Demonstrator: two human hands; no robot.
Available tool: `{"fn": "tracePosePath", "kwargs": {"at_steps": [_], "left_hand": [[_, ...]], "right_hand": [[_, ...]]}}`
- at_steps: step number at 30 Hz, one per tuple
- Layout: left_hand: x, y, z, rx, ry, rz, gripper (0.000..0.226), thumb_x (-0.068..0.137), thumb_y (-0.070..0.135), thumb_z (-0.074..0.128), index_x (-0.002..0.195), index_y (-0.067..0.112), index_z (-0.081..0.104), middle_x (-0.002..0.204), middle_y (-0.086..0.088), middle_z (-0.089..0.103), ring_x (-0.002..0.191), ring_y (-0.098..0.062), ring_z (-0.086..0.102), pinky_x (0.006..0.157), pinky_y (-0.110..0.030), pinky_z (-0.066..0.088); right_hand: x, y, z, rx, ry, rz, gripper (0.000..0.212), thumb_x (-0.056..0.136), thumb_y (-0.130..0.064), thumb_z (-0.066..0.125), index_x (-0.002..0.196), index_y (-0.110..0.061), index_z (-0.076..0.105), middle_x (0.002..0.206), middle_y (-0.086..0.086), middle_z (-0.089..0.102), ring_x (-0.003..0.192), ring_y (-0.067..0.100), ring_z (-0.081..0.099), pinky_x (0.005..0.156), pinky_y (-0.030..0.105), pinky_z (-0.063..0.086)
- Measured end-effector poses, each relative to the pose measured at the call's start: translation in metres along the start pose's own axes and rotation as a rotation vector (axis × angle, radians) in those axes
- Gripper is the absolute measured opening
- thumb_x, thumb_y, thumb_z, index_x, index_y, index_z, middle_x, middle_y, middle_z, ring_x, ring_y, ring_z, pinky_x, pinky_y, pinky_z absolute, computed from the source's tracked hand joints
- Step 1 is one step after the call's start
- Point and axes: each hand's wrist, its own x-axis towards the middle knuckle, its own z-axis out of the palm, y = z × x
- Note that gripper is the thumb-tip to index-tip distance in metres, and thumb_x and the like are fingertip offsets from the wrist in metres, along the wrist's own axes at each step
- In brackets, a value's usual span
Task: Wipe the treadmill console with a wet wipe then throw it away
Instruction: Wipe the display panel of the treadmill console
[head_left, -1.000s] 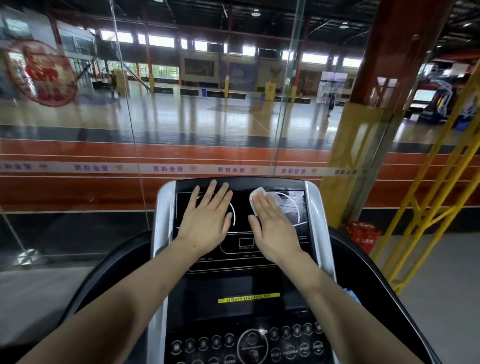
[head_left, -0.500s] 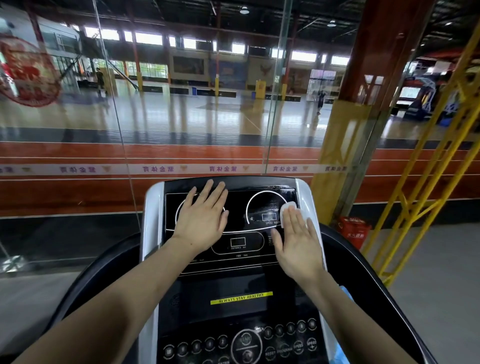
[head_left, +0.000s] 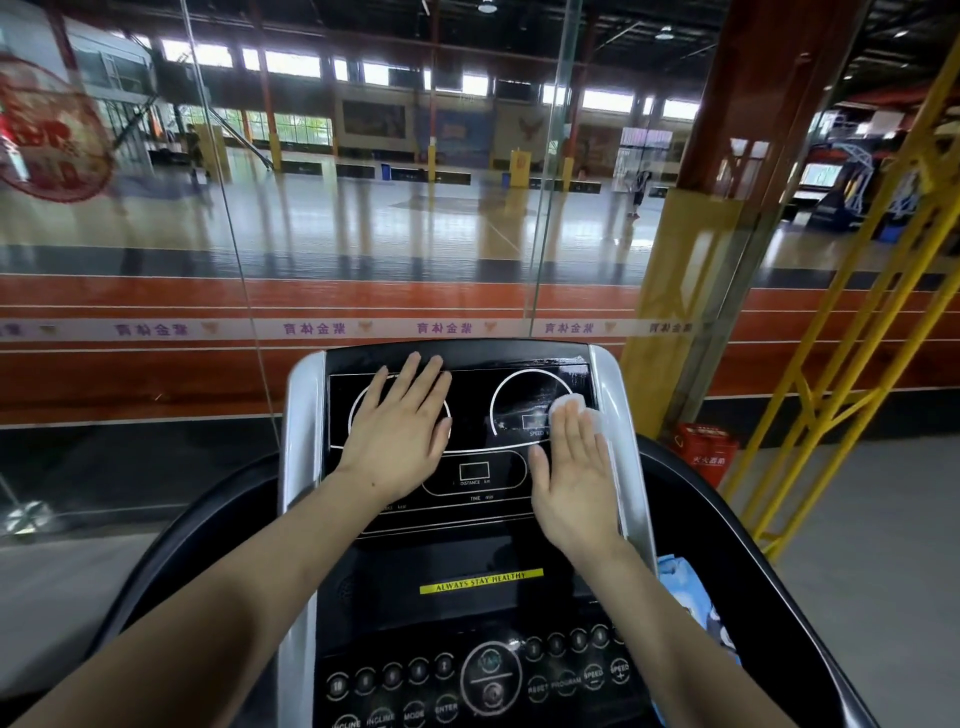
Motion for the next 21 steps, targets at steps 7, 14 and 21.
{"fn": "tracePosePath", "kwargs": {"at_steps": [7, 14, 21], "left_hand": [[-0.005, -0.002, 0.003, 0.014, -0.004, 0.002, 0.066, 0.104, 0.046, 0.019, 0.163, 0.017, 0.030, 0.173, -0.003, 0.020, 0.161, -0.026, 0.010, 0.129, -0.054, 0.015], [-0.004, -0.007, 0.003, 0.042, 0.010, 0.003, 0.065, 0.104, 0.045, 0.021, 0.162, 0.018, 0.034, 0.172, 0.000, 0.025, 0.161, -0.023, 0.015, 0.128, -0.054, 0.018], [-0.004, -0.011, 0.001, 0.057, 0.023, 0.019, 0.064, 0.104, 0.045, 0.022, 0.160, 0.018, 0.037, 0.170, 0.000, 0.030, 0.159, -0.023, 0.020, 0.127, -0.055, 0.020]], "right_hand": [[0.001, -0.005, -0.008, -0.149, -0.036, -0.172, 0.063, 0.110, -0.053, 0.012, 0.168, -0.028, 0.008, 0.175, -0.010, 0.002, 0.162, 0.009, -0.001, 0.132, 0.049, -0.001], [0.002, -0.030, -0.001, -0.064, -0.033, -0.107, 0.068, 0.108, -0.054, 0.011, 0.168, -0.022, 0.011, 0.176, 0.000, 0.009, 0.163, 0.018, 0.000, 0.132, 0.047, 0.002], [0.003, 0.005, -0.009, -0.122, -0.022, -0.108, 0.063, 0.110, -0.051, 0.017, 0.168, -0.029, 0.009, 0.175, -0.010, 0.007, 0.162, 0.008, 0.003, 0.131, 0.050, -0.001]]}}
